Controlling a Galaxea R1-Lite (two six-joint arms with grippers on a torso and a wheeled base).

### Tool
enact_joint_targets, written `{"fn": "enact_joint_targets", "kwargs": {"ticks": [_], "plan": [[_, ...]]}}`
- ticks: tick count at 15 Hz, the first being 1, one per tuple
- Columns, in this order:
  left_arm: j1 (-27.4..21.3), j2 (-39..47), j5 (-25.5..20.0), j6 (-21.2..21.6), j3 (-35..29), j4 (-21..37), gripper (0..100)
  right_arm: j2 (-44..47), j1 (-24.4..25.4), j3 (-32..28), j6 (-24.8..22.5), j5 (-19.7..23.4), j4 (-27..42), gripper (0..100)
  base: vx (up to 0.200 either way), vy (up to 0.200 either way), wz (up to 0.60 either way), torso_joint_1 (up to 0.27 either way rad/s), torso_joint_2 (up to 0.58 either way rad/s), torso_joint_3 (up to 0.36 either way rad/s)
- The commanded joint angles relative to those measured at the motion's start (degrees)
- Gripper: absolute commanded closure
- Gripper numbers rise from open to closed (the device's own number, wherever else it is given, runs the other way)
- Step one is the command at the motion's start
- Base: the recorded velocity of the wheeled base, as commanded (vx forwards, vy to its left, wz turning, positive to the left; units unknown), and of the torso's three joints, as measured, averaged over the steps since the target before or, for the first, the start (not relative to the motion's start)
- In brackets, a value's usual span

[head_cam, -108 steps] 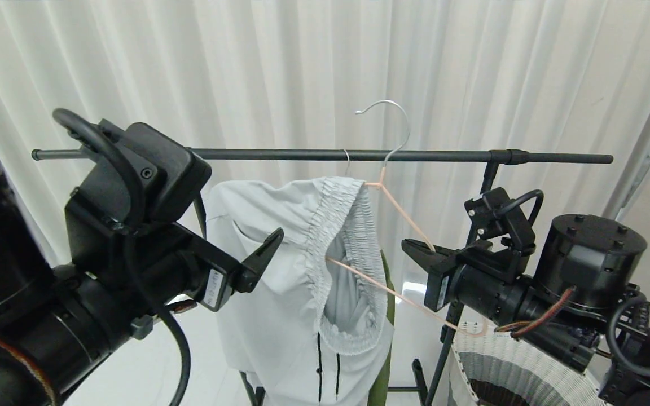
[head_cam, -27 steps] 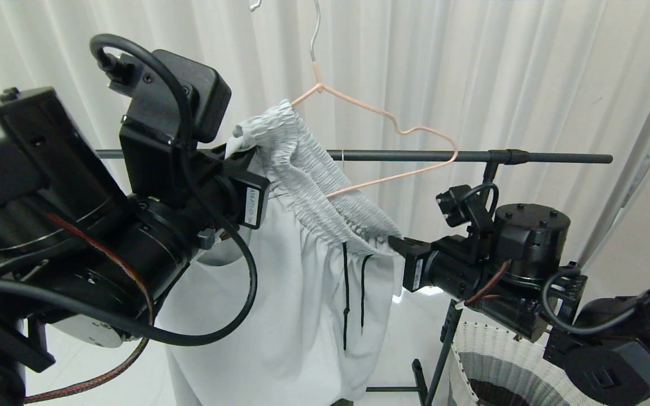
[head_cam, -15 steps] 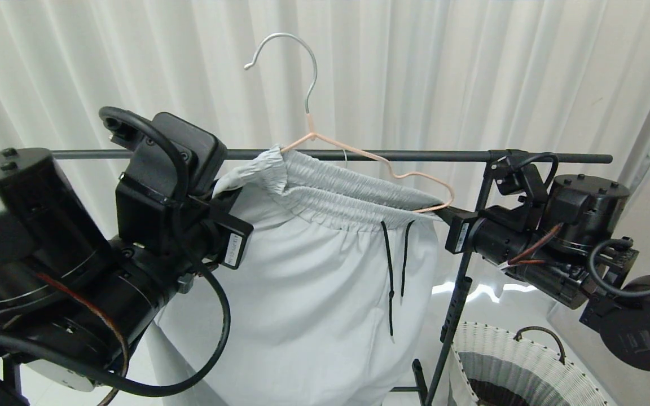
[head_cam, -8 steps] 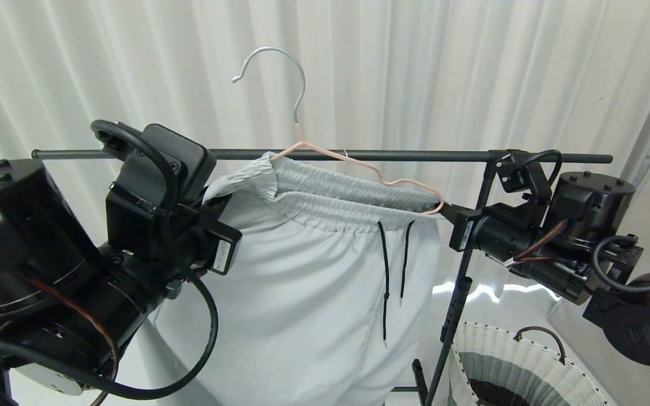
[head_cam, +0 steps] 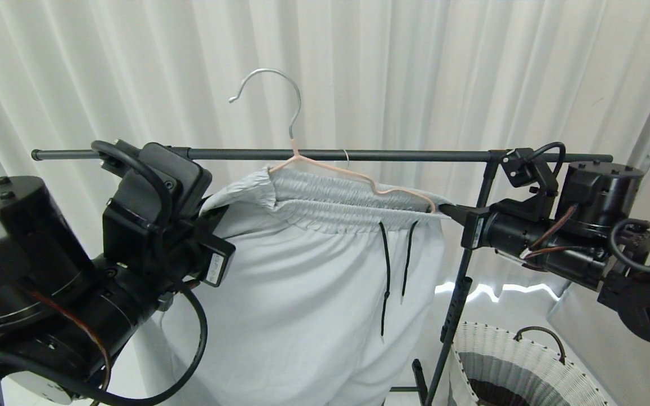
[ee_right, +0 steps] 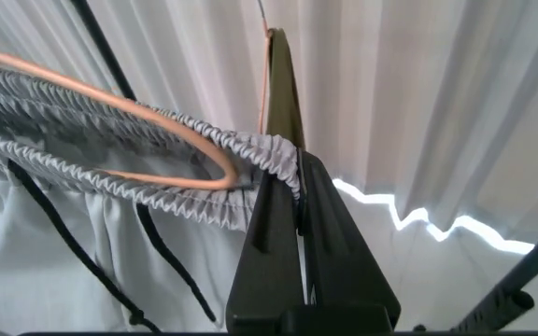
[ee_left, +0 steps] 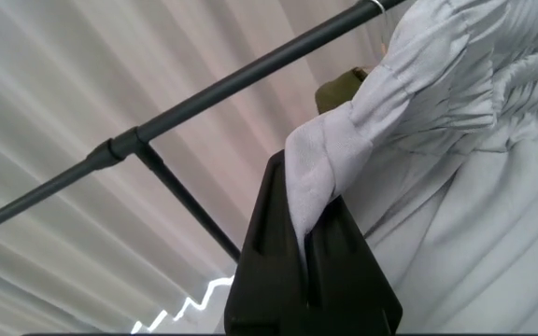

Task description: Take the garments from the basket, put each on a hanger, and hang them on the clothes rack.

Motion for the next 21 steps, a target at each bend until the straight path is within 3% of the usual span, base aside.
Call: {"fn": "enact_joint_targets", "kwargs": {"ticks": [1, 4, 6, 9, 11, 13, 14, 15, 16, 18, 21], "plan": [[1.0, -0.5, -1.4, 0.0, 1.5, 0.0, 100, -2.0, -1.7, -3.5, 0.0, 1.9, 5.6, 100, 0.0, 0.0, 0.0, 0.0, 0.0, 0.0], [1.4, -0.5, -3.5, 2.5, 3.0, 0.0, 100, -2.7, -2.0, -9.7, -0.1, 3.0, 15.5, 100, 0.0, 0.0, 0.0, 0.0, 0.0, 0.0], [1.4, 0.2, -4.3, 3.8, 3.0, 0.0, 100, -3.2, -0.4, -12.2, -0.6, 3.1, 18.5, 100, 0.0, 0.0, 0.0, 0.0, 0.0, 0.0], [1.4, 2.2, -4.3, 3.1, 2.1, -0.1, 100, -7.4, 2.8, -12.3, -0.7, 3.1, 23.8, 100, 0.0, 0.0, 0.0, 0.0, 0.0, 0.0], [1.5, 2.2, -4.3, 0.2, 0.7, -0.1, 100, -10.4, 4.5, -10.8, -0.8, 3.0, 25.9, 100, 0.0, 0.0, 0.0, 0.0, 0.0, 0.0], [1.3, 2.0, -4.5, -1.3, 0.5, -0.1, 100, -12.4, 6.2, -8.6, -3.2, 2.9, 27.1, 100, 0.0, 0.0, 0.0, 0.0, 0.0, 0.0], [1.3, 1.7, -5.6, -1.3, 0.7, -0.1, 100, -12.9, 6.3, -7.6, -4.7, 2.7, 26.9, 0, 0.0, 0.0, 0.0, 0.0, 0.0, 0.0], [1.3, 1.7, -5.6, -1.3, 0.7, -0.1, 100, -12.9, 6.3, -7.6, -4.7, 2.7, 26.9, 0, 0.0, 0.0, 0.0, 0.0, 0.0, 0.0], [1.4, 1.0, -8.9, -1.4, 1.1, -0.1, 100, -14.1, 6.2, -6.0, -6.4, 2.9, 26.6, 0, 0.0, 0.0, 0.0, 0.0, 0.0, 0.0], [1.4, 1.1, -11.1, -1.3, 1.3, -0.1, 100, -15.2, 6.1, -5.7, -9.1, 2.9, 26.5, 0, 0.0, 0.0, 0.0, 0.0, 0.0, 0.0], [1.5, 1.3, -11.2, -1.4, 1.2, -0.1, 100, -16.4, 6.0, -5.7, -14.9, 3.4, 26.5, 0, 0.0, 0.0, 0.0, 0.0, 0.0, 0.0]]}}
